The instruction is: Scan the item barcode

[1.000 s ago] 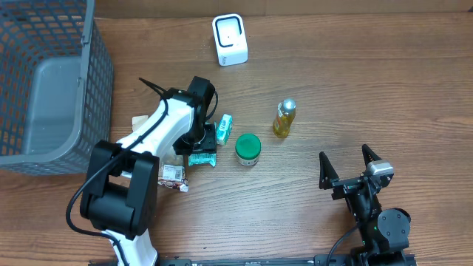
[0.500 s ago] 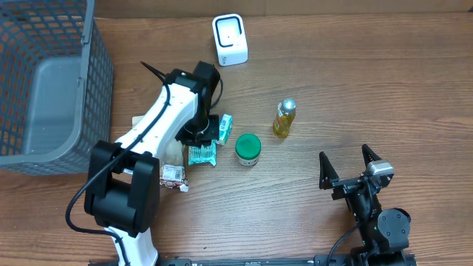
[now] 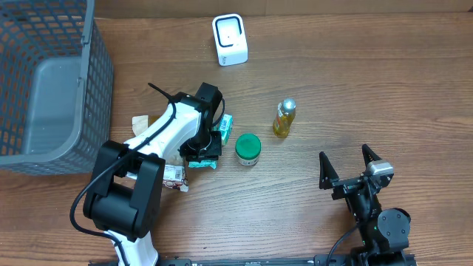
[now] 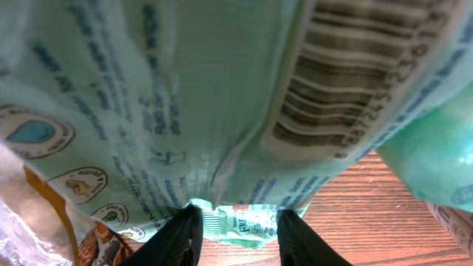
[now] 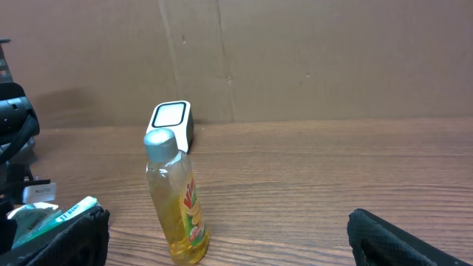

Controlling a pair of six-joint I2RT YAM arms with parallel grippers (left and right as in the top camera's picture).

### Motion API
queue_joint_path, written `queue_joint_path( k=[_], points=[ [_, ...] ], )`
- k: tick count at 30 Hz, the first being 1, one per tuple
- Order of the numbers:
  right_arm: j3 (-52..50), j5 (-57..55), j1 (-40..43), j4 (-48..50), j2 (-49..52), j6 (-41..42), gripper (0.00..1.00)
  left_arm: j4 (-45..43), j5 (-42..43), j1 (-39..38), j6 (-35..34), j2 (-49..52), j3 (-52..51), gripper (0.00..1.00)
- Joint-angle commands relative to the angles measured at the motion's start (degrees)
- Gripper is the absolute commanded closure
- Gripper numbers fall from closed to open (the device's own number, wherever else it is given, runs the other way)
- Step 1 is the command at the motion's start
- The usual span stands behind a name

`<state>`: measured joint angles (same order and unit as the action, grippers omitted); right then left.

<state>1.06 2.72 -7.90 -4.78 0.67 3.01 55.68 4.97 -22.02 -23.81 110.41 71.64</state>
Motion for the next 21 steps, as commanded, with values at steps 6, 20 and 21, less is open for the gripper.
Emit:
queue_joint_path(
  k=[6,20,21],
  points=[
    [-0.61,-0.28,0.24,0.15,-0.48,-0.09,0.00,2.43,-0.92,0.42,0.57,1.42,0.74,0.62],
    [-0.61,-0.26,0.24,0.15,-0.48,-0.09,0.00,11.23,-4.42,0.72,0.09,1.49,18.21,0.71],
    [-0.61,-0.26,0.24,0.15,-0.48,-0.09,0.00,10.93,-5.35,0.72,-0.35,1.66,18.01,0.73]
  ],
)
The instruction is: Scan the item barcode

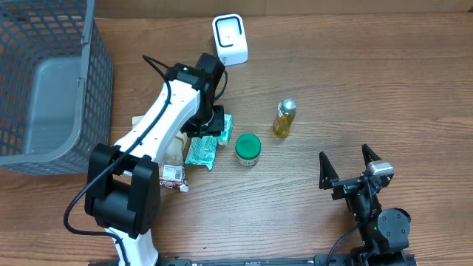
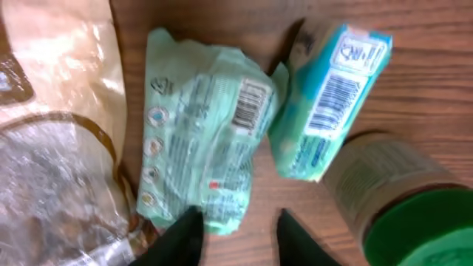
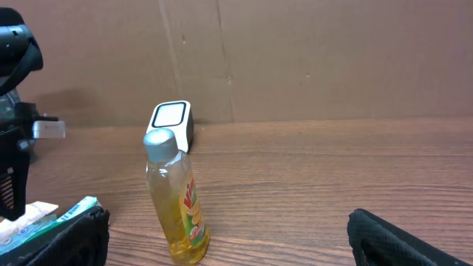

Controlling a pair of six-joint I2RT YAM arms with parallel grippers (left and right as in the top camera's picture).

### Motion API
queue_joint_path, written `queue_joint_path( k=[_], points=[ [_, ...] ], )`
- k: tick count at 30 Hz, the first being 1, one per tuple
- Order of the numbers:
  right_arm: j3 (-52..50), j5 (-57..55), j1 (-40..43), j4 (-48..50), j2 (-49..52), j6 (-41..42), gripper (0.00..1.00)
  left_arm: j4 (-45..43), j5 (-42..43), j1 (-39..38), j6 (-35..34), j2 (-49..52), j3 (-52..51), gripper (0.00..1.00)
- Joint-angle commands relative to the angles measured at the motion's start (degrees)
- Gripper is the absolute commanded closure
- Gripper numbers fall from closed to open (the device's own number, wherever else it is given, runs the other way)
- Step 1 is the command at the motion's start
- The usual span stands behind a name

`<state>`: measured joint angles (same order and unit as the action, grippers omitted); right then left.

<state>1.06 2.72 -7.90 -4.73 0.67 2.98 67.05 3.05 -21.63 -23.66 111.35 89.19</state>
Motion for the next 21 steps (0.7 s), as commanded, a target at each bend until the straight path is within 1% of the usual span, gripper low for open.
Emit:
queue_joint_path(
  k=[1,6,16,21],
  points=[
    [-0.61,-0.26,0.24,0.11,-0.48,-0.07,0.00,-0.83,-3.74,0.33,-0.57,0.83,0.15,0.74],
    [-0.61,-0.28,0.24,0.11,-0.48,-0.07,0.00,-4.39,-3.65,0.28,-0.61,0.87,-3.61,0.73],
    [-0.61,-0.26,0.24,0.11,-0.48,-0.07,0.00,-12.09,-3.65,0.28,-0.61,0.87,-9.60,0.73],
    [-0.61,-0.26,0.24,0.11,-0.48,-0.07,0.00,-16.98,-3.67,0.28,-0.81,0.87,-14.25,0.73]
  ],
)
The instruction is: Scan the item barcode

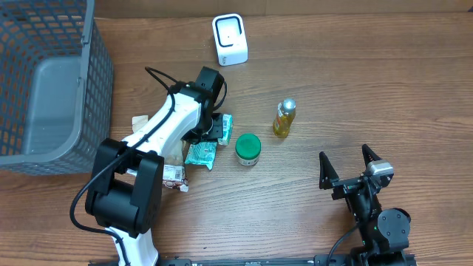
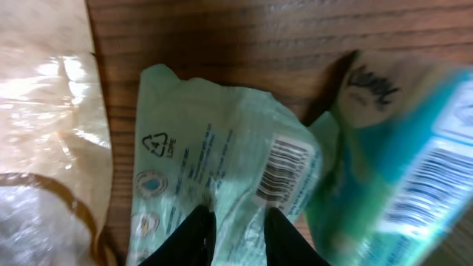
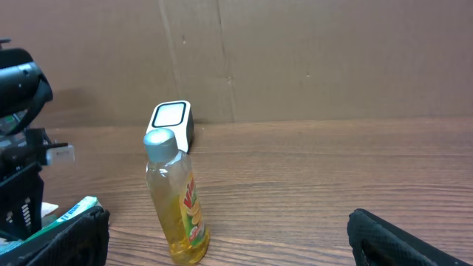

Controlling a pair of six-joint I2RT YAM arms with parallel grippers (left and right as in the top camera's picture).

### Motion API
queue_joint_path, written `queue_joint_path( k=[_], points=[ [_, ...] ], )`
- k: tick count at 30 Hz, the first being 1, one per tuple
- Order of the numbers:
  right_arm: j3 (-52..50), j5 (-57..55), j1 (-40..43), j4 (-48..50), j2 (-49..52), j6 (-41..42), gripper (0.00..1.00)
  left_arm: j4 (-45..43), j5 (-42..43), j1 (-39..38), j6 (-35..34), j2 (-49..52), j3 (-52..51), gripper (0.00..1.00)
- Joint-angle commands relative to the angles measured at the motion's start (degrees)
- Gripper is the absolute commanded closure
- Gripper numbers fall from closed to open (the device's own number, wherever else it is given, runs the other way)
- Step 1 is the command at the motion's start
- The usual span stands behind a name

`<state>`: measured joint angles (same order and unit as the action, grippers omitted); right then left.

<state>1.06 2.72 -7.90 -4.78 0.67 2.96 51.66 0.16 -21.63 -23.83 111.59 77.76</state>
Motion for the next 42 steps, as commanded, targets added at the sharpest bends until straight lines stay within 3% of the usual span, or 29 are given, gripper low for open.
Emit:
queue_joint_path(
  k=[1,5,15,23,32,40,42],
  points=[
    [-0.61,-0.28,0.24,0.15,-0.48,-0.04,0.00,-2.14,-0.81,0.31,-0.61,0.63,-3.48,0.73],
    [-0.61,-0.28,0.24,0.15,-0.48,-0.04,0.00,-2.56,-2.16,0.35,-0.66,0.63,-4.52,0.79],
    [-0.61,-0.26,0.24,0.15,-0.48,-0.04,0.00,-1.22,-2.25,1.20,-2.84,0.09,-3.13,0.69],
    [-0.61,-0.26,0.24,0.15,-0.48,-0.04,0.00,1.27,-2.08,3.28,-6.21,-0.09,0.52,0.70],
    [-0.61,-0.28,0.24,0.15,-0.48,-0.04,0.00,7.30,-2.05,3.26,-5.57,-0.66,12.48,0.68],
    [-0.61,-0.26,0.24,0.15,-0.48,-0.04,0.00,9.92,-2.12,6.95,-1.86,-0.87,27.28,0.57],
    [-0.61,-0.26,0.24,0.13,-0.48,-0.04,0.00,9.73,-2.29,8.50,-1.86,-0.87,28.59,0.46]
  ],
)
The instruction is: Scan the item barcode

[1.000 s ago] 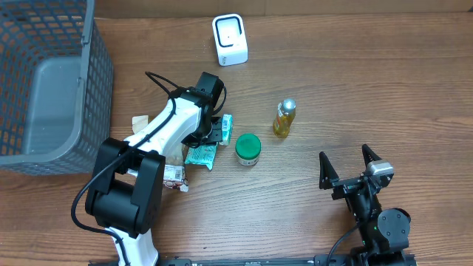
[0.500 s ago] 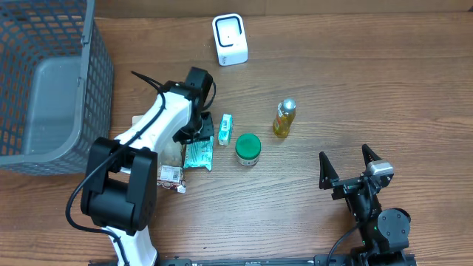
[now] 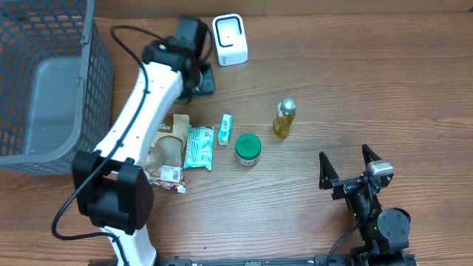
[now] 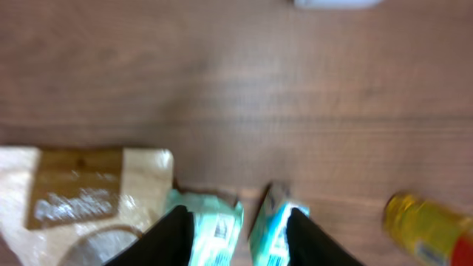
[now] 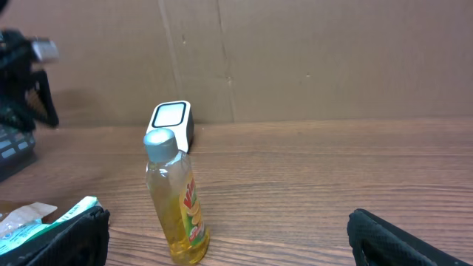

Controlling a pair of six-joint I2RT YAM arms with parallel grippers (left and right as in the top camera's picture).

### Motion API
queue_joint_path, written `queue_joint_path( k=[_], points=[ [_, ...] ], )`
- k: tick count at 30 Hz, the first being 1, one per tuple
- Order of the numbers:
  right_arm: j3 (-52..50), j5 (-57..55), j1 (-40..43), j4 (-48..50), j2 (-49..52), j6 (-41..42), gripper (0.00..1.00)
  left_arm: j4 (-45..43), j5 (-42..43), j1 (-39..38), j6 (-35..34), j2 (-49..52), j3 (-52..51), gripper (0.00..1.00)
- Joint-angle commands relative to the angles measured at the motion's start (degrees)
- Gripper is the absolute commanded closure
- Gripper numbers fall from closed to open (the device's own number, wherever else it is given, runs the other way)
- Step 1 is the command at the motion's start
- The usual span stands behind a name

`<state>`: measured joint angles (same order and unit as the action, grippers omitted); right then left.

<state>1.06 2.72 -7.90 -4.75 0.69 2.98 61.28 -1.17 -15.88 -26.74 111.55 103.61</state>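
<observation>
A crumpled green packet (image 3: 198,146) and a small teal box (image 3: 225,128) lie side by side on the table, with a barcode on the packet's upper face. The white scanner (image 3: 229,38) stands at the back. My left gripper (image 3: 201,81) hangs open just left of the scanner, holding nothing. In its wrist view the packet (image 4: 214,229) and box (image 4: 272,225) show far below, between the spread fingers (image 4: 174,236). My right gripper (image 3: 349,174) rests open at the front right, with the yellow bottle (image 5: 176,196) ahead of it.
A green-lidded jar (image 3: 247,148) sits right of the teal box, the yellow bottle (image 3: 284,118) further right. A brown paper bag (image 3: 166,148) and a small wrapper (image 3: 174,176) lie left of the packet. A grey mesh basket (image 3: 89,89) fills the far left.
My left gripper was low over the green packet and teal box with its fingers close together. It is now raised and further back beside the scanner, fingers wider and empty. Packet and box stay on the table.
My left gripper first sat right down on the green packet, its barcode filling the view. Then it was higher, with packet and box lying below. It was low over them again, and now it hangs empty by the scanner. My right arm has not moved.
</observation>
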Motion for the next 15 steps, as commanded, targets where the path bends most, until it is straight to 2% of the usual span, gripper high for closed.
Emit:
queue_joint_path(
  k=[1,8,9,10,15],
  points=[
    [-0.61,-0.26,0.24,0.13,-0.50,-0.07,0.00,-0.22,-1.22,3.61,1.05,-0.83,2.93,0.40],
    [-0.61,-0.28,0.24,0.13,-0.50,-0.07,0.00,1.99,-4.63,9.68,1.05,-0.81,2.95,0.28],
    [-0.61,-0.26,0.24,0.13,-0.50,-0.07,0.00,2.19,-4.63,10.32,1.05,-0.81,2.95,0.06],
    [-0.61,-0.26,0.24,0.13,-0.50,-0.07,0.00,2.43,-4.76,11.13,1.05,-0.81,2.95,0.00],
    [-0.61,-0.28,0.24,0.13,-0.50,-0.07,0.00,2.54,-4.81,13.16,1.03,-0.81,2.95,0.00]
  ],
)
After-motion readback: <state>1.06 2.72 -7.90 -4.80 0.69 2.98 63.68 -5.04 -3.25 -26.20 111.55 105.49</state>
